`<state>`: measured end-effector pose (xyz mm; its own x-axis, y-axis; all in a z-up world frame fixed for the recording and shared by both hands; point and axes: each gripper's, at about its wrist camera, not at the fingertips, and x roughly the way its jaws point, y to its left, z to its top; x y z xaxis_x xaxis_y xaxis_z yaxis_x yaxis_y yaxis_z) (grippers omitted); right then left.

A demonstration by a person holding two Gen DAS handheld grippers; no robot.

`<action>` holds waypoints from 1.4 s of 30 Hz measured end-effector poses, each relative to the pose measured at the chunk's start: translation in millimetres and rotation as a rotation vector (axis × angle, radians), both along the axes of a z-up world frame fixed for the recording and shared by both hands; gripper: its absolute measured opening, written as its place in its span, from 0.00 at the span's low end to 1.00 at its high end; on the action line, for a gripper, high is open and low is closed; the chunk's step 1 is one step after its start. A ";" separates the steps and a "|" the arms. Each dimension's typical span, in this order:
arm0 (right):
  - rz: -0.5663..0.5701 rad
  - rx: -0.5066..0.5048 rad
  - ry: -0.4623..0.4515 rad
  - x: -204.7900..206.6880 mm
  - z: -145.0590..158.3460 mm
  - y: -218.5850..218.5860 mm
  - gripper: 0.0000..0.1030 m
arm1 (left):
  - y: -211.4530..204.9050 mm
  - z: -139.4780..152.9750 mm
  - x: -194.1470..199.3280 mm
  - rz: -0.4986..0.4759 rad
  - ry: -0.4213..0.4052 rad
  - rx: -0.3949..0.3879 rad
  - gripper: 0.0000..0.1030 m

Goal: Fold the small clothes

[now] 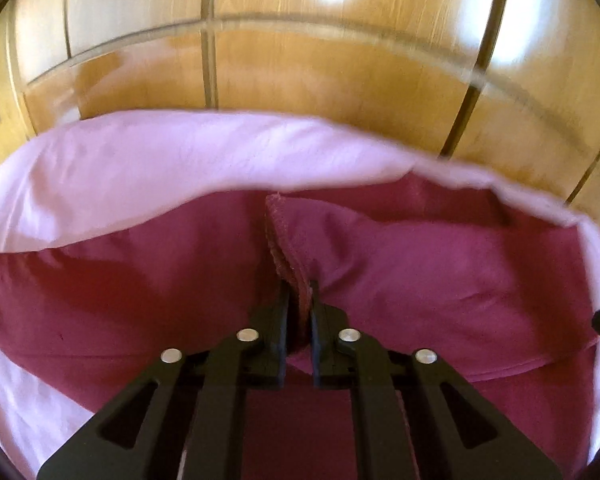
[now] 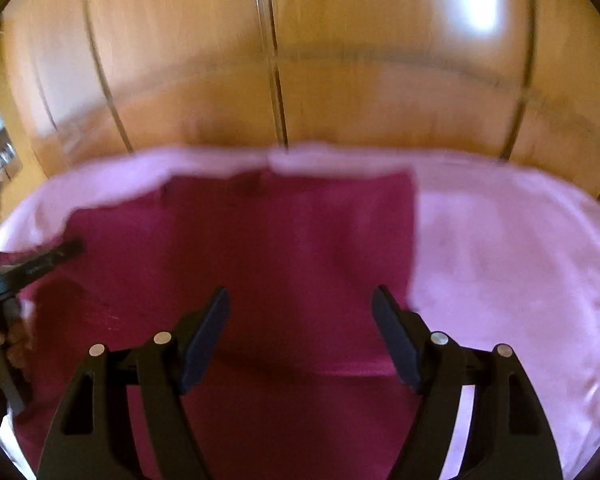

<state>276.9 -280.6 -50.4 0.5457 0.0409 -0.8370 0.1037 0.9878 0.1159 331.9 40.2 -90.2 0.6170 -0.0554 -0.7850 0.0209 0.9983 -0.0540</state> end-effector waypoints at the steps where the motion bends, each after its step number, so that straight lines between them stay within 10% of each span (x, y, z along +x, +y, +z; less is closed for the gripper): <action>1: -0.021 -0.023 0.069 9.7 -17.8 -0.1 0.70 | 1.2 -8.2 2.9 0.004 0.028 0.014 0.12; 20: 0.021 -0.193 -0.149 -65.1 46.8 96.2 0.89 | 52.1 12.7 -113.3 0.039 0.001 -0.122 0.15; 23: 0.046 -0.208 -0.171 -76.1 54.2 115.2 0.92 | 67.3 17.6 -130.3 0.083 -0.016 -0.117 0.43; 42: 0.196 -0.158 -0.189 -127.0 53.8 234.6 0.98 | 217.9 14.9 -189.4 0.436 -0.004 -0.220 0.43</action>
<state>149.9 -46.0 3.4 0.6865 0.0381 -0.7261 -0.0989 0.9942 -0.0413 142.5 258.2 -75.3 0.6227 0.0449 -0.7812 -0.3964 0.8789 -0.2654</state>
